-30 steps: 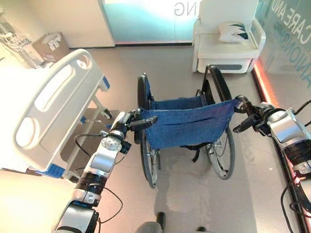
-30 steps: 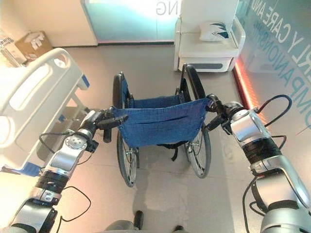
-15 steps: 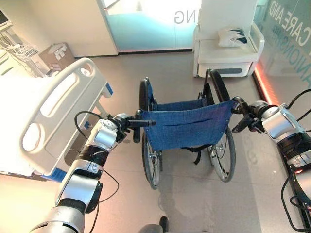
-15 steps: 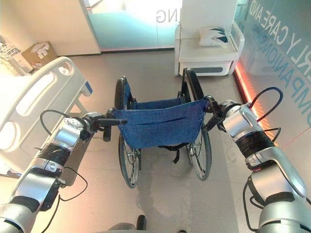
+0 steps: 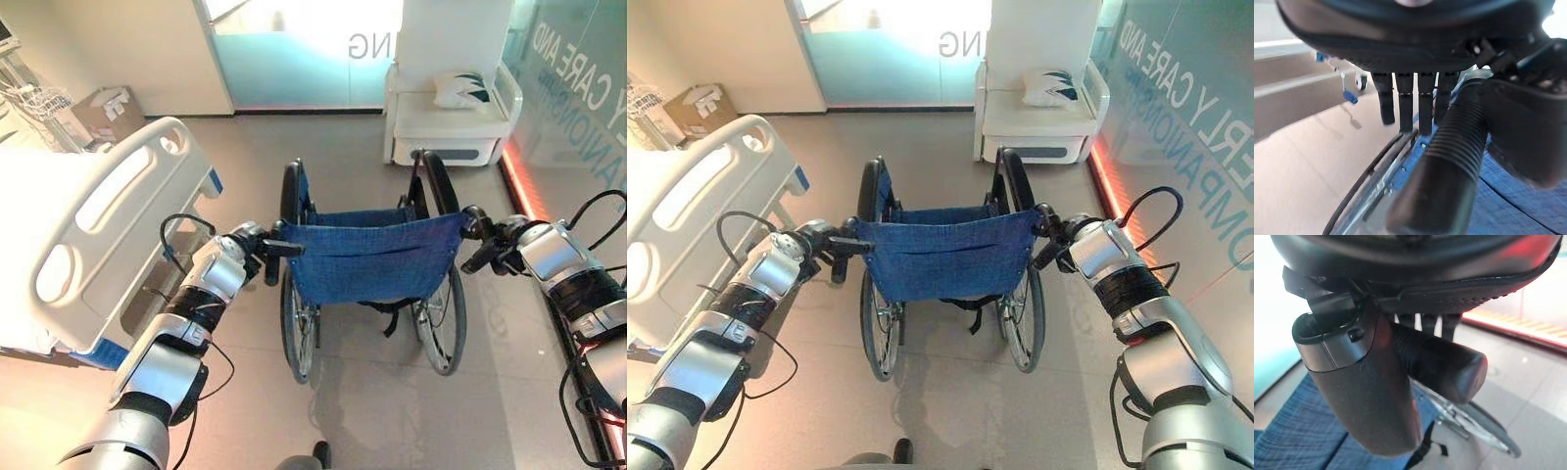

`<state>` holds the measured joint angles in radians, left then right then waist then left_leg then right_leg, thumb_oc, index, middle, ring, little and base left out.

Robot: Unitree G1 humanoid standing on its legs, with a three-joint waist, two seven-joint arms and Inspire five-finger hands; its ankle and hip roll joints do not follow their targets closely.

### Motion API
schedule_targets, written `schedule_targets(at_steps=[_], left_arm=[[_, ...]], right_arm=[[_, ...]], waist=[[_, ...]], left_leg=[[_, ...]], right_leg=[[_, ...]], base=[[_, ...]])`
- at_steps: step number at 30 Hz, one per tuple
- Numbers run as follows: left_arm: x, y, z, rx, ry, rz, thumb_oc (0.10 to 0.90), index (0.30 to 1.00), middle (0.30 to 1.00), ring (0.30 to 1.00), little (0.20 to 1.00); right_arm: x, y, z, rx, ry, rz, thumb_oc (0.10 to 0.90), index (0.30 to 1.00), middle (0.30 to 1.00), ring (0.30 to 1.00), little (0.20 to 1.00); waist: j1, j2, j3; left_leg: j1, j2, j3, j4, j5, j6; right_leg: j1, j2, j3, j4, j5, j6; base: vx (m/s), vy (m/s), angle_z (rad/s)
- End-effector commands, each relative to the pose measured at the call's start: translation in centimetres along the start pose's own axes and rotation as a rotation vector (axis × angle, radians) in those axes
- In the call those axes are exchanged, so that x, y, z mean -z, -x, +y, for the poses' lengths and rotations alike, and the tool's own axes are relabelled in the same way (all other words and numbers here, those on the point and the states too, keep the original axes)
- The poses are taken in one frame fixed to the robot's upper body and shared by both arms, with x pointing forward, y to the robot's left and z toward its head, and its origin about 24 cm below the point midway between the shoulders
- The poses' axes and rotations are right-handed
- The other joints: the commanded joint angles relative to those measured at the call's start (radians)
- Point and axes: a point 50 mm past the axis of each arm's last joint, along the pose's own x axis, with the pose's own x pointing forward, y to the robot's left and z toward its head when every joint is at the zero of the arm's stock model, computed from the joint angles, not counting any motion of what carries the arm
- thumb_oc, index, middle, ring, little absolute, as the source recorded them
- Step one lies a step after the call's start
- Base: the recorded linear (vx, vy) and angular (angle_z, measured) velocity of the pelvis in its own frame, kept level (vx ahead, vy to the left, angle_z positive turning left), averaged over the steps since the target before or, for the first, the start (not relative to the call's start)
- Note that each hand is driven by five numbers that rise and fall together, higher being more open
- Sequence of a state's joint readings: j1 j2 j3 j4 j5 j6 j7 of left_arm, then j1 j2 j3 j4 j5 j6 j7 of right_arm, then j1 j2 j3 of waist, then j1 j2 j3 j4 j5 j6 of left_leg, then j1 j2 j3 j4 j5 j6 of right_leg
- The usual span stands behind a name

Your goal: Push the wheelchair next to the bed

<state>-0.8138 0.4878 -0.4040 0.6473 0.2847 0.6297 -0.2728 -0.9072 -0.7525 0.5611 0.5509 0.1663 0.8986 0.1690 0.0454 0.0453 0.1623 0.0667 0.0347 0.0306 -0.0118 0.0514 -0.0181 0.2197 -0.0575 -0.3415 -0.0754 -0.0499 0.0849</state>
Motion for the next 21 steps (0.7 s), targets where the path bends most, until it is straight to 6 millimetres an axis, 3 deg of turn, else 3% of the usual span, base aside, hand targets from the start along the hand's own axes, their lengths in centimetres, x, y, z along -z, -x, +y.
schedule_targets(at_steps=[1,9,21], left_arm=[[12.5,0.5,1.1,-0.092,-0.185,0.485,0.4,0.3,0.3,0.3,0.3],[9.7,-0.2,0.0,-0.098,-0.193,0.38,0.4,0.3,0.3,0.3,0.3],[8.0,-0.6,-1.8,-0.076,-0.22,0.282,0.4,0.3,0.3,0.3,0.3]], right_arm=[[-5.7,2.2,-1.3,0.059,-0.002,-0.195,0.4,0.3,0.3,0.3,0.3],[-6.6,2.3,-0.9,0.1,-0.056,-0.26,0.4,0.3,0.3,0.3,0.3],[-10.4,5.3,-2.5,0.271,-0.112,-0.539,0.4,0.3,0.3,0.3,0.3]], waist=[[0.081,-0.084,0.035],[0.071,-0.086,0.044],[0.063,-0.083,0.045]], left_leg=[[-0.027,-0.086,0.012,0.048,-0.067,0.052],[-0.022,-0.088,0.013,0.046,-0.068,0.054],[-0.014,-0.089,0.02,0.048,-0.076,0.054]], right_leg=[[-0.106,-0.006,0.037,0.132,0.003,-0.027],[-0.108,0.0,0.047,0.131,0.007,-0.029],[-0.1,0.002,0.055,0.124,0.006,-0.031]], base=[[0.0,-0.008,0.04],[0.0,0.0,0.0],[0.0,0.0,0.0]])
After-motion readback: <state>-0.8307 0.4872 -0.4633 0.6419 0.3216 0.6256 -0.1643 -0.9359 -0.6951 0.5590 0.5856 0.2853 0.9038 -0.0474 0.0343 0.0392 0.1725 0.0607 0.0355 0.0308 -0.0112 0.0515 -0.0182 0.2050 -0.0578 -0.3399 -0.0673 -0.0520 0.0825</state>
